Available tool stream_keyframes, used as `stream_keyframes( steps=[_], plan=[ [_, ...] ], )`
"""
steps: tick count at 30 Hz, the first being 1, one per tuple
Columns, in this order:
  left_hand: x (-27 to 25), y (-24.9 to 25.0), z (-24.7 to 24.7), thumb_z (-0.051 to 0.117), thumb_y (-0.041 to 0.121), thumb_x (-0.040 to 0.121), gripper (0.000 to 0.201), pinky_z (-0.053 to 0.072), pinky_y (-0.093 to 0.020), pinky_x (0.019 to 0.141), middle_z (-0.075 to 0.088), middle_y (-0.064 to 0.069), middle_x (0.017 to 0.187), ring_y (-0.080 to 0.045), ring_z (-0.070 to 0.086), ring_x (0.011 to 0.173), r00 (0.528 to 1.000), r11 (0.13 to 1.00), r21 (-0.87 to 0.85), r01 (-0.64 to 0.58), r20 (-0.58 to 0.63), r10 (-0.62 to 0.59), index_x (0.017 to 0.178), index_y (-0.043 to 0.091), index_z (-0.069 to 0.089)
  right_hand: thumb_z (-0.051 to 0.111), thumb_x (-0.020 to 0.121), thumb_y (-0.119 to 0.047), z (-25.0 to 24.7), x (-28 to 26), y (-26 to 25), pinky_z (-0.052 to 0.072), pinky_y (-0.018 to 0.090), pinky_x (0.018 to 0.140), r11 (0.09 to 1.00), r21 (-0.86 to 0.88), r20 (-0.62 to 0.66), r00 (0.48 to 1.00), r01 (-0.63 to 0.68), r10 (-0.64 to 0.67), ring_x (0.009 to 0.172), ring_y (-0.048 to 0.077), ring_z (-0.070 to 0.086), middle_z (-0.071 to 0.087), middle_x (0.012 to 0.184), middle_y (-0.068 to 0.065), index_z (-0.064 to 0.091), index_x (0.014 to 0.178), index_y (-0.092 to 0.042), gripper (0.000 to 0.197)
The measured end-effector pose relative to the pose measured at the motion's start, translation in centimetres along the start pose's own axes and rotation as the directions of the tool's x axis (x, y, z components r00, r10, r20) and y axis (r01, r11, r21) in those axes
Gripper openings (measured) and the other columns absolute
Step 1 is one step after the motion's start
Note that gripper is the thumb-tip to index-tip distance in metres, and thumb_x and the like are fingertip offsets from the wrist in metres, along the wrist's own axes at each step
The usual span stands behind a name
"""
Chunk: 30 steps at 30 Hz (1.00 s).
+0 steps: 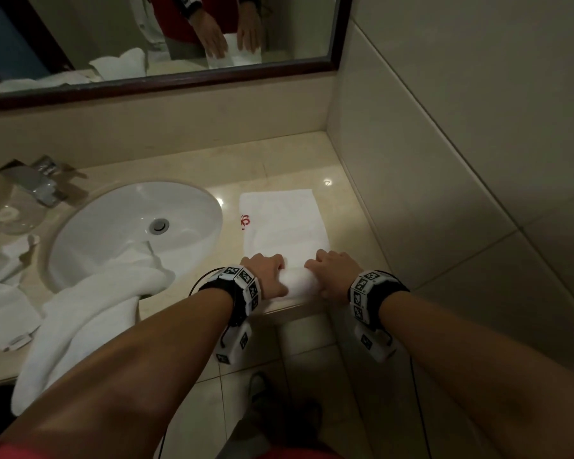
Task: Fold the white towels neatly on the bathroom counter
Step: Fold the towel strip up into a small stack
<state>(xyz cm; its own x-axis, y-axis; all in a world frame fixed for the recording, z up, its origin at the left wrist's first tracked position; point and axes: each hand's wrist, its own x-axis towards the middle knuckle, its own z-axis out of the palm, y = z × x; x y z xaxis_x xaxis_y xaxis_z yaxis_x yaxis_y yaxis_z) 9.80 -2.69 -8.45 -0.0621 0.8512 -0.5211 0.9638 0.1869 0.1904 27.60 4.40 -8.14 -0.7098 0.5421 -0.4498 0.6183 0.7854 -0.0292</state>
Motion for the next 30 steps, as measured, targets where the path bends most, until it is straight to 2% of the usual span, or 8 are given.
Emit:
stream_keyframes(
  steps=[5, 8, 13, 15, 19, 23, 27, 30],
  plan=[
    [0.4, 0.0, -0.6, 0.069, 0.066, 0.064, 0.07, 0.041, -0.039, 0.091, 0.059, 0.003, 0.109, -0.021, 0.054, 0.102, 0.996, 0.98, 0.175, -0.092, 0.036, 0.087, 0.12, 0.03, 0.048, 0.066, 0.077, -0.034, -1.0, 1.2, 0.4, 0.044, 0.036, 0.084, 0.999, 0.051, 0.059, 0.998, 0.013, -0.016, 0.105, 0.029, 0.057, 0.052, 0.115, 0.006, 0.05, 0.125, -0.023, 0.051],
    [0.6, -0.2, -1.3, 0.076, 0.059, 0.063, 0.078, 0.045, -0.038, 0.09, 0.051, -0.001, 0.116, -0.023, 0.052, 0.106, 0.991, 0.974, 0.193, -0.116, 0.092, 0.099, 0.127, 0.027, 0.046, 0.067, 0.077, -0.037, -1.5, 1.7, 0.6, 0.047, 0.036, 0.085, 0.992, 0.127, 0.098, 0.995, -0.005, -0.007, 0.106, 0.027, 0.058, 0.053, 0.117, 0.004, 0.051, 0.126, -0.025, 0.053],
    [1.3, -0.8, -2.4, 0.079, 0.032, 0.066, 0.065, 0.051, -0.031, 0.084, 0.059, -0.002, 0.113, -0.024, 0.059, 0.105, 0.983, 0.996, 0.014, -0.089, 0.162, 0.086, 0.126, 0.022, 0.054, 0.071, 0.072, -0.03, -2.1, 2.6, 1.3, 0.05, 0.034, 0.086, 0.957, 0.289, 0.157, 0.987, -0.025, -0.022, 0.103, 0.023, 0.059, 0.063, 0.115, 0.004, 0.055, 0.122, -0.022, 0.053],
    [1.6, -1.1, -2.6, 0.077, 0.026, 0.067, 0.06, 0.05, -0.028, 0.077, 0.061, -0.002, 0.105, -0.022, 0.06, 0.096, 0.984, 0.997, -0.071, -0.044, 0.167, 0.055, 0.122, 0.021, 0.054, 0.072, 0.07, -0.033, -2.2, 2.9, 1.6, 0.052, 0.037, 0.085, 0.942, 0.331, 0.168, 0.986, -0.053, -0.003, 0.1, 0.023, 0.06, 0.064, 0.113, 0.002, 0.054, 0.121, -0.026, 0.055],
    [2.4, -1.8, -3.0, 0.072, 0.024, 0.066, 0.047, 0.048, -0.029, 0.064, 0.06, -0.002, 0.094, -0.021, 0.059, 0.081, 0.989, 0.979, -0.199, 0.049, 0.146, -0.02, 0.107, 0.023, 0.049, 0.07, 0.074, -0.037, -2.3, 3.8, 2.2, 0.052, 0.039, 0.081, 0.923, 0.367, 0.192, 0.98, -0.113, 0.044, 0.09, 0.023, 0.058, 0.055, 0.099, -0.003, 0.043, 0.125, -0.029, 0.058],
    [3.3, -2.0, -3.2, 0.07, 0.024, 0.07, 0.045, 0.047, -0.029, 0.066, 0.059, -0.002, 0.097, -0.021, 0.059, 0.084, 0.985, 0.96, -0.262, 0.095, 0.164, -0.053, 0.109, 0.023, 0.048, 0.067, 0.077, -0.033, -2.3, 4.7, 2.5, 0.048, 0.034, 0.066, 0.894, 0.432, 0.196, 0.98, -0.119, 0.035, 0.076, 0.018, 0.055, 0.052, 0.081, -0.006, 0.038, 0.122, -0.027, 0.054],
    [4.4, -2.3, -3.4, 0.067, 0.023, 0.071, 0.039, 0.048, -0.029, 0.071, 0.063, -0.002, 0.1, -0.022, 0.061, 0.089, 0.975, 0.958, -0.264, 0.112, 0.214, -0.055, 0.108, 0.021, 0.055, 0.068, 0.075, -0.031, -2.5, 5.8, 2.7, 0.052, 0.038, 0.074, 0.895, 0.436, 0.212, 0.977, -0.098, 0.004, 0.088, 0.022, 0.057, 0.058, 0.104, 0.003, 0.042, 0.117, -0.023, 0.05],
    [5.1, -2.4, -3.5, 0.065, 0.024, 0.074, 0.035, 0.044, -0.027, 0.07, 0.064, -0.004, 0.102, -0.024, 0.061, 0.092, 0.974, 0.959, -0.261, 0.112, 0.221, -0.054, 0.108, 0.021, 0.06, 0.068, 0.074, -0.03, -2.6, 6.5, 2.9, 0.052, 0.039, 0.077, 0.893, 0.44, 0.22, 0.975, -0.093, -0.007, 0.091, 0.022, 0.056, 0.055, 0.108, 0.003, 0.047, 0.115, -0.022, 0.046]
  ],
)
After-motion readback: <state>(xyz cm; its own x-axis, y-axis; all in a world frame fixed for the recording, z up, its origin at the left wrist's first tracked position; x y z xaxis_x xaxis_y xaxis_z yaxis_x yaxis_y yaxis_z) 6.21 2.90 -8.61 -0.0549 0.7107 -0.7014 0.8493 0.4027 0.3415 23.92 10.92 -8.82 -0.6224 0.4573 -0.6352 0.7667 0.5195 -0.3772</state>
